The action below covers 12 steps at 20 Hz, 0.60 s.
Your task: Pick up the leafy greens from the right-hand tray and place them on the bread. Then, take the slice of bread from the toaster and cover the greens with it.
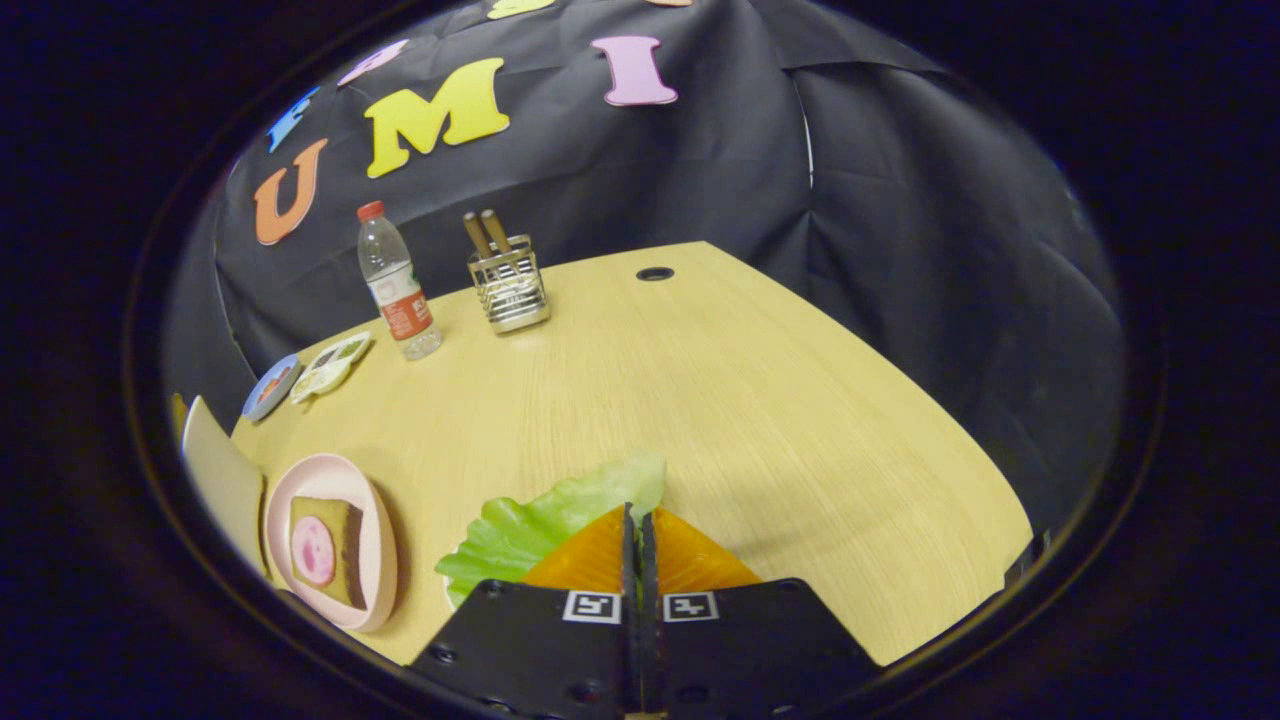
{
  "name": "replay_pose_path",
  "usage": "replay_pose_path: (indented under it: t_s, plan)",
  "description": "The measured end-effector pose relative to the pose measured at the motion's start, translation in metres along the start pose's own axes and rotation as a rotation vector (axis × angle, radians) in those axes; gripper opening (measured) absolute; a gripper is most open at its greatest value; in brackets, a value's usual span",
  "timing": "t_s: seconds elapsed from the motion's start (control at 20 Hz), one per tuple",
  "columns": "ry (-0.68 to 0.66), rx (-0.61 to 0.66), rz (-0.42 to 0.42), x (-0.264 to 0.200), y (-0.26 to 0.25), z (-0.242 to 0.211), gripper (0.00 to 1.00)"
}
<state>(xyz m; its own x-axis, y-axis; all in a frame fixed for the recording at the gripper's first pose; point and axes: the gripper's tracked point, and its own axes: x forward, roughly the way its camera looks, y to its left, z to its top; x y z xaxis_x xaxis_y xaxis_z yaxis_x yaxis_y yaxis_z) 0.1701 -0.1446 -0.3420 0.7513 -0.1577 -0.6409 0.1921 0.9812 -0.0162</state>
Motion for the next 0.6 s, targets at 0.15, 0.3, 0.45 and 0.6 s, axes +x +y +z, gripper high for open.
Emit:
replay_pose_path:
  t_s: [0.15, 0.3, 0.45, 0.6]
  plan:
    - [-0.063, -0.028, -0.032, -0.019, -0.004, 0.02, 0.0]
    - [-0.109, -0.016, -0.028, -0.045, -0.001, 0.04, 0.0]
    - [-0.153, -0.031, -0.002, -0.074, 0.013, 0.054, 0.0]
    - [-0.183, -0.077, 0.03, -0.103, 0.035, 0.06, 0.0]
